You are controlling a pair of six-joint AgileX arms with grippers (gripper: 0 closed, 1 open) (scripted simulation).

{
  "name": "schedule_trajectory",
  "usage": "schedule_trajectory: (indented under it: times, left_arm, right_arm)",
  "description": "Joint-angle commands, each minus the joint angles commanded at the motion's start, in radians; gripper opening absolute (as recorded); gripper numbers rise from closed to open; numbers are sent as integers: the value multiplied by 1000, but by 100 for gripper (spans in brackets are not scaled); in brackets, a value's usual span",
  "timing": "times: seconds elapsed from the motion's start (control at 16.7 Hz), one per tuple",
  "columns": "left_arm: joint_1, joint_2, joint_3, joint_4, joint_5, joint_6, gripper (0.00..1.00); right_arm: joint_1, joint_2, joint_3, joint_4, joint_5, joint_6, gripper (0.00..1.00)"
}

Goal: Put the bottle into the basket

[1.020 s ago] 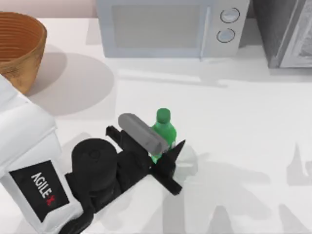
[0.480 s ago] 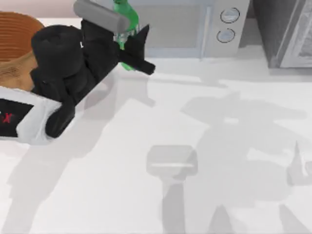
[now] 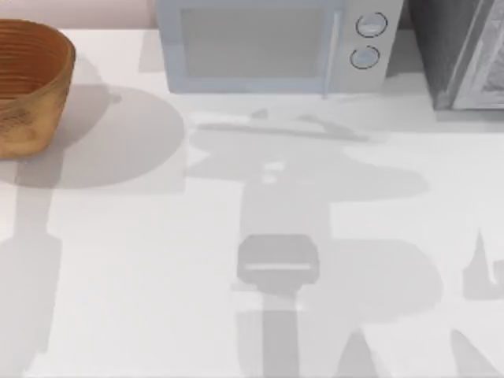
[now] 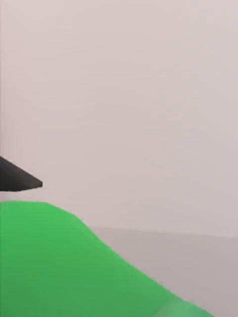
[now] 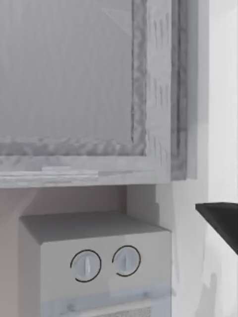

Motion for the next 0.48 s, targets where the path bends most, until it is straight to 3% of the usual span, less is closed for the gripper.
schedule_trajectory:
  times: [0.24, 0.48]
  left_arm:
    - [131, -47, 16, -140, 9, 7, 0]
    - [154, -56, 13, -168, 8, 8, 0]
  right_arm:
    - [0, 0, 0, 0, 0, 0, 100]
    - [0, 0, 0, 0, 0, 0, 100]
